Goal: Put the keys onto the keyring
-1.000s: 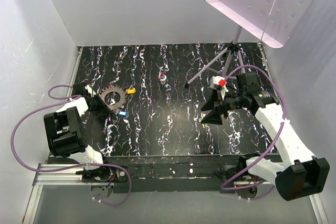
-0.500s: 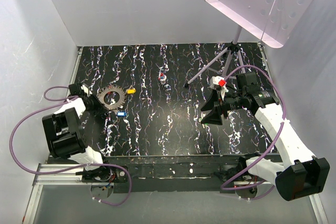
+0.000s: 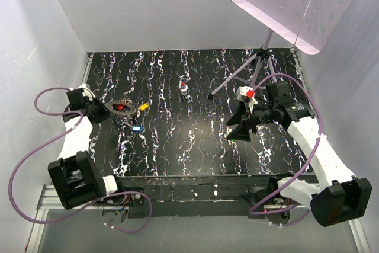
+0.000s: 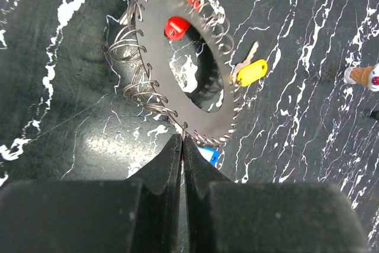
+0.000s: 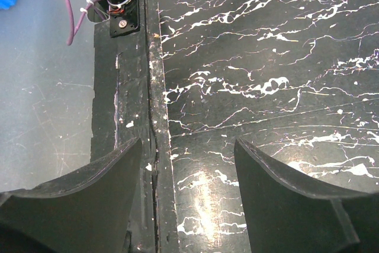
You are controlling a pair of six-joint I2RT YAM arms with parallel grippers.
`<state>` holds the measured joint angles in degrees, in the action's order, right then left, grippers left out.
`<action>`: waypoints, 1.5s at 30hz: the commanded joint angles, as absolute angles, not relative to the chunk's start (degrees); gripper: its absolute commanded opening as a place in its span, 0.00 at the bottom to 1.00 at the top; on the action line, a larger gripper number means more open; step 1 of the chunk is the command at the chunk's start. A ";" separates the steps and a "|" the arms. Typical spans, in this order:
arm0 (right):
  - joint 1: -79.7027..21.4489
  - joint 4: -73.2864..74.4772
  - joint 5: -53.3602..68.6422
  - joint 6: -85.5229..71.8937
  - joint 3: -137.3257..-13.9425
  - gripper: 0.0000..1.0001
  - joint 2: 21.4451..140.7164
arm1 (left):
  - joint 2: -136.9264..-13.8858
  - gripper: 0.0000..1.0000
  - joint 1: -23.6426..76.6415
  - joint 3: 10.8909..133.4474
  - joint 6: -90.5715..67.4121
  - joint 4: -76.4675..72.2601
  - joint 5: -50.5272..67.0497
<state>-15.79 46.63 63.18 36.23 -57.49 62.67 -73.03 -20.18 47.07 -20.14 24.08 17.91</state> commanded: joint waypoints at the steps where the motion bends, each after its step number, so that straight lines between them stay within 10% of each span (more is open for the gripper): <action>1: -16.08 47.46 63.90 36.91 -58.45 0.72 62.75 | -68.03 0.00 -19.69 51.85 -16.97 28.47 15.38; 45: -16.17 48.60 66.09 40.34 -57.66 0.72 62.67 | -52.37 0.00 6.85 57.56 -32.01 38.74 30.58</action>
